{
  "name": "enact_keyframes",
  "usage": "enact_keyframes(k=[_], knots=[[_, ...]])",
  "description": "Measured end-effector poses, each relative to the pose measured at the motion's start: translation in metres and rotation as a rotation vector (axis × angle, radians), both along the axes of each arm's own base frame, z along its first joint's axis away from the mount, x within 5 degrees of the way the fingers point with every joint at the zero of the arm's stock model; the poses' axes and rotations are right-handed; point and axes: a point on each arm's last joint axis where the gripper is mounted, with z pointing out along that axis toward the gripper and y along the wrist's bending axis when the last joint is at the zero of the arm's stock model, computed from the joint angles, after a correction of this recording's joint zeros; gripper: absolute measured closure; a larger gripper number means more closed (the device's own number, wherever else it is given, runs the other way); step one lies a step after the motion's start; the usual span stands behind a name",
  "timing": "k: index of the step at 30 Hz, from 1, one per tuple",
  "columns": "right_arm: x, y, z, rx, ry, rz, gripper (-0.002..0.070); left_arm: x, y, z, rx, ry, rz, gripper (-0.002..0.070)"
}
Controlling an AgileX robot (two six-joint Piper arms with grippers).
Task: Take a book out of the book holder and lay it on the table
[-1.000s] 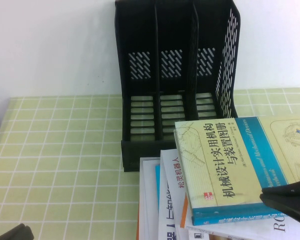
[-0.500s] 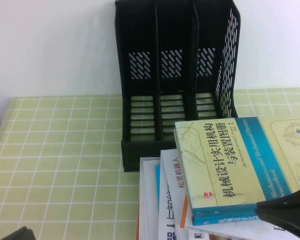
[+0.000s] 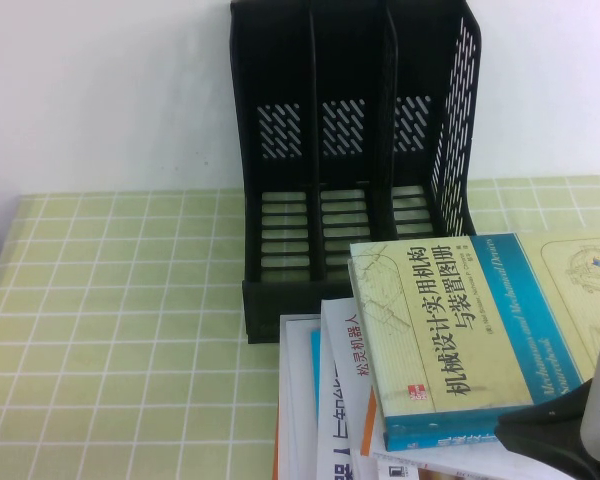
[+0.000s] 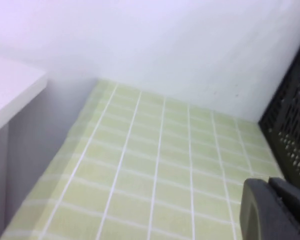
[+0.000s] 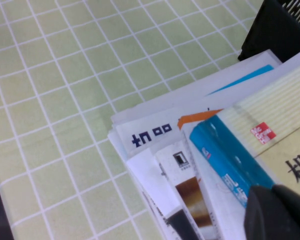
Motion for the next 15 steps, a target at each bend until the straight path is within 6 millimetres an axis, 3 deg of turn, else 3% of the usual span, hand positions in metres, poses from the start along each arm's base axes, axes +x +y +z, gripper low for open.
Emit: enact_keyframes(k=[6,15], knots=[[0.003,0.002,-0.004,-0.012,0.028,0.002,0.0678,-0.003,-0.002,-0.016,-0.046,0.147,-0.015,0.0678],[0.006,0.006,-0.011,-0.032,0.070,0.006,0.0678,-0.003,-0.003,-0.017,-0.058,0.157,-0.015,0.0678]])
